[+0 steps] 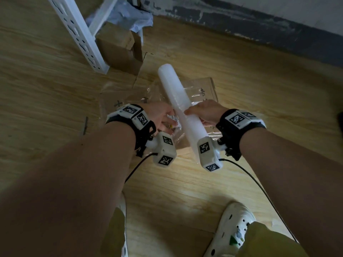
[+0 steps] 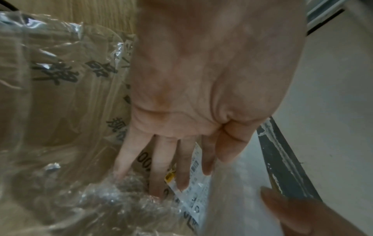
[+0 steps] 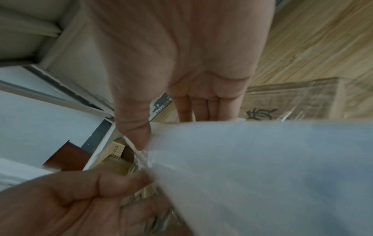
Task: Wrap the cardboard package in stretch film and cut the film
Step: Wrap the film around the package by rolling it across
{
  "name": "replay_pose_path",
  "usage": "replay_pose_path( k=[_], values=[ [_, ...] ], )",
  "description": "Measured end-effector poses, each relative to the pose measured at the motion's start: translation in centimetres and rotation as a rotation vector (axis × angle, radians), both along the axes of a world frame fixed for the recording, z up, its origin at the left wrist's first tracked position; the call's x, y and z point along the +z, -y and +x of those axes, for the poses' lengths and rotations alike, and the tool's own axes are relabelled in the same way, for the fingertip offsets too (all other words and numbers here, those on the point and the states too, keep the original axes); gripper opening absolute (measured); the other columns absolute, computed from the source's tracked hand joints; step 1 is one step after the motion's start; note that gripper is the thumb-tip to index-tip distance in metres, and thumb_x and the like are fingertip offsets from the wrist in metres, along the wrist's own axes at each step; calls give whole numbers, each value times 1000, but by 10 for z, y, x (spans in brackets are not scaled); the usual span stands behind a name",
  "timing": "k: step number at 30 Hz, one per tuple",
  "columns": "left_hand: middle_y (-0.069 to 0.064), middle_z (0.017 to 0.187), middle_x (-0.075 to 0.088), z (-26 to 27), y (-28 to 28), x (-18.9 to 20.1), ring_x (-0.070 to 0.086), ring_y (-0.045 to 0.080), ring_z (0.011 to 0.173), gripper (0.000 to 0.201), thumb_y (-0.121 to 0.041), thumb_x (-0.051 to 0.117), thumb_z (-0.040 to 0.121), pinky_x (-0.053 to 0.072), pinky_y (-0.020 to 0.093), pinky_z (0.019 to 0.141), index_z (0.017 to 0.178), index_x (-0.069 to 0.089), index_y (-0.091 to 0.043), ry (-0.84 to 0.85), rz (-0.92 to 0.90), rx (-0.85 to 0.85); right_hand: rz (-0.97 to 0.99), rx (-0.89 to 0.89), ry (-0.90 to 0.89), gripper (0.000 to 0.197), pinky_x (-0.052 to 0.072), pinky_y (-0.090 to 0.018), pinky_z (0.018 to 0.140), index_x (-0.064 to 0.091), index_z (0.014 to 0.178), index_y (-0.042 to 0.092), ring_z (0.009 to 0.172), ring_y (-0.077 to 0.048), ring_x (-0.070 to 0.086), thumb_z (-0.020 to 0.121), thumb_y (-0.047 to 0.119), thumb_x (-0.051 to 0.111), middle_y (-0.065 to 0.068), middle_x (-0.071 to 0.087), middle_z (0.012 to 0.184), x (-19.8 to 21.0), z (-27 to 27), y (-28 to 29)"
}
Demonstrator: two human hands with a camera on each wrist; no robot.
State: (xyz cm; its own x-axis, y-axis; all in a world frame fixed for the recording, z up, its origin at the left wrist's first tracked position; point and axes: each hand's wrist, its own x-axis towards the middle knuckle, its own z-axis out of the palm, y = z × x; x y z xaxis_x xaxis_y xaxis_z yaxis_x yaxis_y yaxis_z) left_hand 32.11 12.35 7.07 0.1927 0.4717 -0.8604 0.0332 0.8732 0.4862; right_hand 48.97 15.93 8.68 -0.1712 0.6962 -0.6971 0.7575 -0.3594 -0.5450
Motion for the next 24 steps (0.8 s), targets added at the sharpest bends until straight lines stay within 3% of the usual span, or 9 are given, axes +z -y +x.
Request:
replay_pose_path(
  k=[4, 6, 9, 12, 15, 17, 19, 21, 24],
  values=[
    [11, 117, 61, 1, -1, 2, 64, 34, 88, 37, -22, 47, 89, 55, 44, 60, 126, 50, -15, 36, -2, -14, -11, -18, -54, 35, 53, -39, 95, 65, 111, 6, 103, -26, 67, 86, 31, 67, -12, 68, 115, 1, 0, 0],
    [13, 106, 62, 2, -3, 4, 63, 31, 80, 37, -23, 55, 83, 55, 36, 57, 118, 54, -12, 8, 3, 9, -39, -13, -67, 38, 53, -36, 95, 62, 117, 5, 104, -25, 66, 87, 28, 67, -11, 67, 115, 4, -1, -1],
    [4, 82, 58, 5, -8, 4, 54, 16, 66, 25, -29, 68, 79, 46, 24, 55, 93, 59, -11, -169, 45, -3, -91, -6, -84, 40, 54, -34, 93, 61, 119, 1, 102, -24, 68, 89, 26, 67, -12, 68, 115, 5, -4, 3],
    [3, 82, 61, 10, -10, -1, 58, 14, 70, 27, -30, 71, 82, 51, 25, 57, 88, 56, -9, -201, 47, 49, -126, -50, -150, 32, 55, -31, 89, 61, 119, 1, 92, -19, 69, 92, 19, 62, -12, 68, 116, -1, -8, 9],
    [10, 98, 68, 10, -5, -8, 67, 23, 91, 58, -40, 79, 71, 56, 34, 83, 110, 57, -3, -234, 34, 1, -162, -129, -221, 27, 59, -29, 77, 59, 122, -1, 78, -18, 68, 96, 6, 53, -13, 68, 105, -3, -14, 14],
    [9, 105, 68, 9, 0, -7, 66, 24, 97, 73, -53, 82, 60, 52, 34, 87, 114, 58, -8, -290, 45, -56, -128, -107, -205, 30, 58, -29, 75, 58, 125, 0, 83, -22, 66, 96, -2, 49, -11, 65, 97, -6, -17, 15],
    [8, 100, 71, 4, -1, -15, 67, 24, 93, 75, -54, 83, 53, 52, 36, 87, 109, 61, -9, -299, 52, -22, -60, -21, -135, 41, 59, -33, 77, 57, 126, 11, 92, -26, 66, 91, -10, 52, -12, 62, 103, -12, -20, 17],
    [10, 96, 73, 2, 1, -20, 70, 28, 89, 69, -47, 85, 51, 54, 43, 88, 104, 62, -10, -279, 55, 17, 27, 159, 18, 60, 58, -38, 81, 48, 136, 26, 100, -30, 66, 86, -3, 64, -15, 59, 124, -21, -22, 20],
    [11, 96, 73, 2, 4, -21, 71, 27, 86, 72, -45, 84, 47, 56, 41, 83, 107, 64, -9, -244, 76, 57, 102, 364, 210, 81, 51, -44, 94, 29, 148, 32, 112, -35, 60, 81, 24, 73, -19, 58, 128, -34, -28, 23]
  ],
)
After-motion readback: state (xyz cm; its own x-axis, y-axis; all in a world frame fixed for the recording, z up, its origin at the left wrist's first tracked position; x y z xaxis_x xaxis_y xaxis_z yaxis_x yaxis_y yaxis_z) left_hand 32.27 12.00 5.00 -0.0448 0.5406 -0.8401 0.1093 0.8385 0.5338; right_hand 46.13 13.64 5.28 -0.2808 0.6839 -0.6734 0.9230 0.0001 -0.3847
